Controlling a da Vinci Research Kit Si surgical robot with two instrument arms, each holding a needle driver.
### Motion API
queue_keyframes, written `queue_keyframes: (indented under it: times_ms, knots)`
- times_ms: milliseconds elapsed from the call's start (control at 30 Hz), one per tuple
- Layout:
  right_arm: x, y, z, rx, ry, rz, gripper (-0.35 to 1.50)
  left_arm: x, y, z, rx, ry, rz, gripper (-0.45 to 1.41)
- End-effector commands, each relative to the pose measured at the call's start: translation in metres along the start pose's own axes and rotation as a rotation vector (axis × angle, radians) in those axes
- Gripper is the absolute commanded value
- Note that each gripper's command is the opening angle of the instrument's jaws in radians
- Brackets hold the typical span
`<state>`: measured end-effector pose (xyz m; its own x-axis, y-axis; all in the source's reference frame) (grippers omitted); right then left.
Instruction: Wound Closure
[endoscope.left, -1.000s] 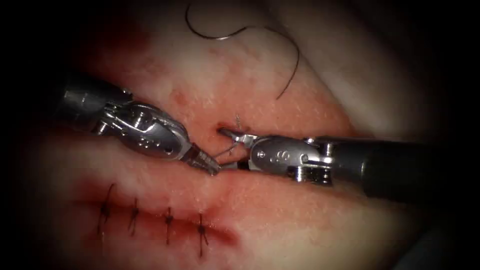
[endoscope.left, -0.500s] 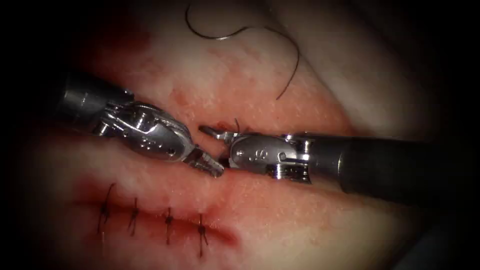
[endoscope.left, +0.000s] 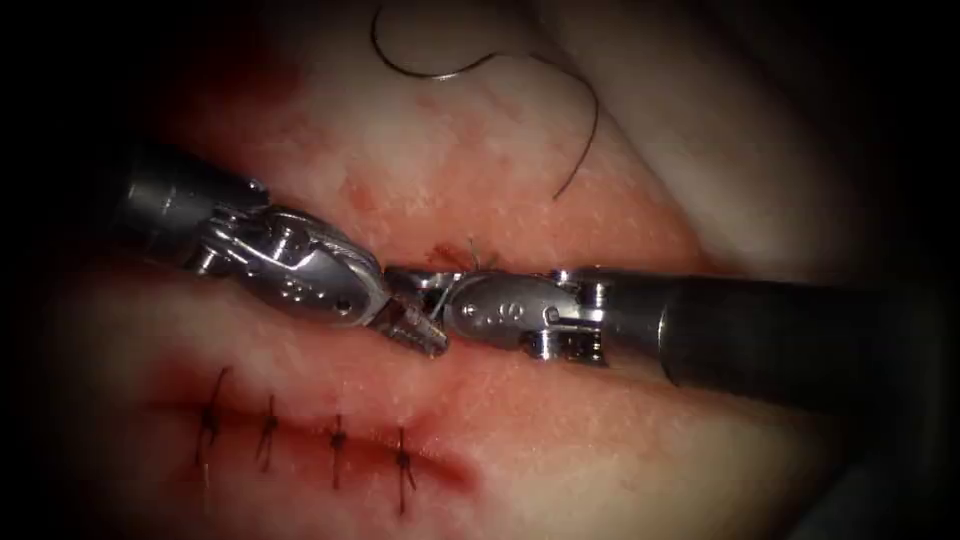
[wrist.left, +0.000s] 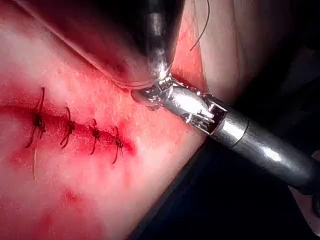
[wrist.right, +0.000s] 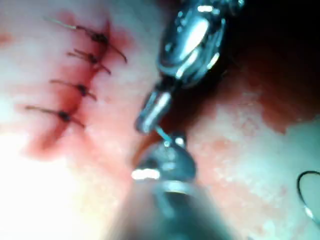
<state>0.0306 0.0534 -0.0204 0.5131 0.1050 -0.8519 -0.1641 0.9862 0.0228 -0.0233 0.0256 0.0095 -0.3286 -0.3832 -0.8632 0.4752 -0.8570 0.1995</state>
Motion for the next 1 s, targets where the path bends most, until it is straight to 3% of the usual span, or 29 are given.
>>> queue_keyframes:
  times_ms: [33, 200, 233, 267, 333, 433, 533, 633, 700, 867, 900, 933, 1000]
  knots:
    - [0.0001, -0.0001, 0.0003, 0.020, -0.023, -0.027, -0.35, 0.0000, 0.0001, 0.0007, 0.000, 0.000, 0.000, -0.35]
    - [0.0001, 0.0000, 0.0007, 0.029, -0.034, -0.056, -0.35, 0.0001, 0.0002, 0.0005, 0.000, 0.001, 0.000, -0.35]
    - [0.0001, 0.0003, 0.0008, 0.028, -0.032, -0.056, -0.23, 0.0002, 0.0004, 0.0003, -0.001, 0.002, 0.001, -0.35]
    - [0.0001, 0.0006, 0.0005, -0.009, -0.042, -0.049, 0.86, 0.0001, 0.0008, -0.0002, -0.004, 0.005, 0.004, -0.35]
    - [0.0001, 0.0010, -0.0002, -0.068, -0.061, -0.012, 1.16, -0.0001, 0.0012, -0.0011, -0.005, 0.009, 0.005, -0.35]
    - [0.0007, 0.0032, -0.0033, -0.148, -0.078, 0.046, 1.28, -0.0015, 0.0013, -0.0031, 0.003, -0.010, 0.001, -0.35]
    - [0.0010, 0.0049, -0.0062, -0.219, -0.064, 0.074, 1.28, -0.0038, 0.0011, -0.0049, 0.018, -0.034, -0.031, -0.35]
    - [0.0006, 0.0065, -0.0098, -0.287, -0.073, 0.113, 1.28, -0.0082, 0.0007, -0.0061, 0.040, -0.046, -0.181, -0.35]
    - [-0.0003, 0.0069, -0.0109, -0.333, -0.094, 0.129, 1.28, -0.0113, 0.0007, -0.0065, 0.033, -0.029, -0.313, -0.35]
    - [-0.0009, 0.0071, -0.0117, -0.345, -0.100, 0.164, 1.28, -0.0172, 0.0027, -0.0068, 0.023, -0.023, -0.440, -0.35]
    - [-0.0009, 0.0071, -0.0117, -0.333, -0.091, 0.171, 1.28, -0.0181, 0.0031, -0.0067, 0.019, -0.021, -0.459, -0.31]
    - [-0.0009, 0.0071, -0.0116, -0.338, -0.081, 0.181, 1.30, -0.0198, 0.0038, -0.0064, 0.003, -0.013, -0.519, 0.13]
    - [-0.0008, 0.0071, -0.0115, -0.347, -0.069, 0.181, 1.33, -0.0216, 0.0045, -0.0060, -0.012, 0.005, -0.608, 0.38]
